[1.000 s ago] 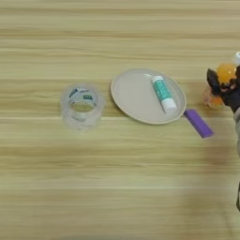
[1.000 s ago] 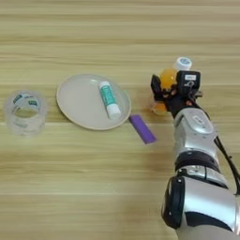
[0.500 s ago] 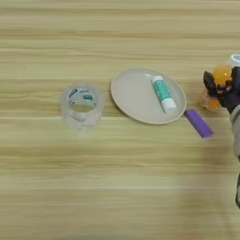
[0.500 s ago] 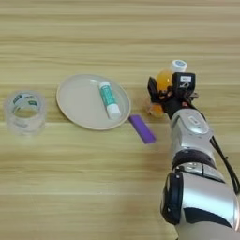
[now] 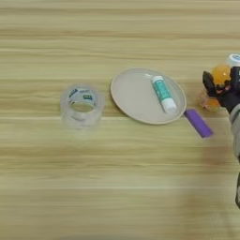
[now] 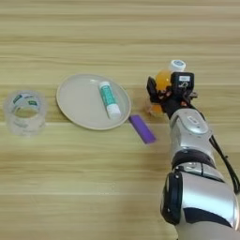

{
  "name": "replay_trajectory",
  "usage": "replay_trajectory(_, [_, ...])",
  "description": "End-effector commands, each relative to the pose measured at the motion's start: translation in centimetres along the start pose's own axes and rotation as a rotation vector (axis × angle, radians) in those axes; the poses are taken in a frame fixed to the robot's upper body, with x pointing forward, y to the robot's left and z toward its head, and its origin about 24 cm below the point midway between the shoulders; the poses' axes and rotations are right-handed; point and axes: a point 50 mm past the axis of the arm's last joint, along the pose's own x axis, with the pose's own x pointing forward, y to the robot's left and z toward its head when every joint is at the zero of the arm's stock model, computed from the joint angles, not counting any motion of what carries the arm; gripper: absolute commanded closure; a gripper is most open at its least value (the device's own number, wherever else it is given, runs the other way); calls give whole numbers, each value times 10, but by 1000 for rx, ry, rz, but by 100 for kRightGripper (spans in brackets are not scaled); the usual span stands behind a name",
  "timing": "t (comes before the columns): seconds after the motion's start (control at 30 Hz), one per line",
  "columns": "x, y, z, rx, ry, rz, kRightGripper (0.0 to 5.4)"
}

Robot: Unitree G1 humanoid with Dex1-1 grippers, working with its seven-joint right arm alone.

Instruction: Move the objects on the table

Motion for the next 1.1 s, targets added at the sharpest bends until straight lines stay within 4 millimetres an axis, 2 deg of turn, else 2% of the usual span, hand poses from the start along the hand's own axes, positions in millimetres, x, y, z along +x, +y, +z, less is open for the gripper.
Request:
replay_trajectory(0.03, [16, -8, 53, -46, -176, -22, 139])
replay_trajectory(0.43, [16, -8, 58, -51, -204, -18, 3])
replay_trajectory(0.9, [1, -12, 57, -71, -265, -9, 3])
replay_trajectory(1.1, [-3, -13, 66, -87, -306, -8, 3])
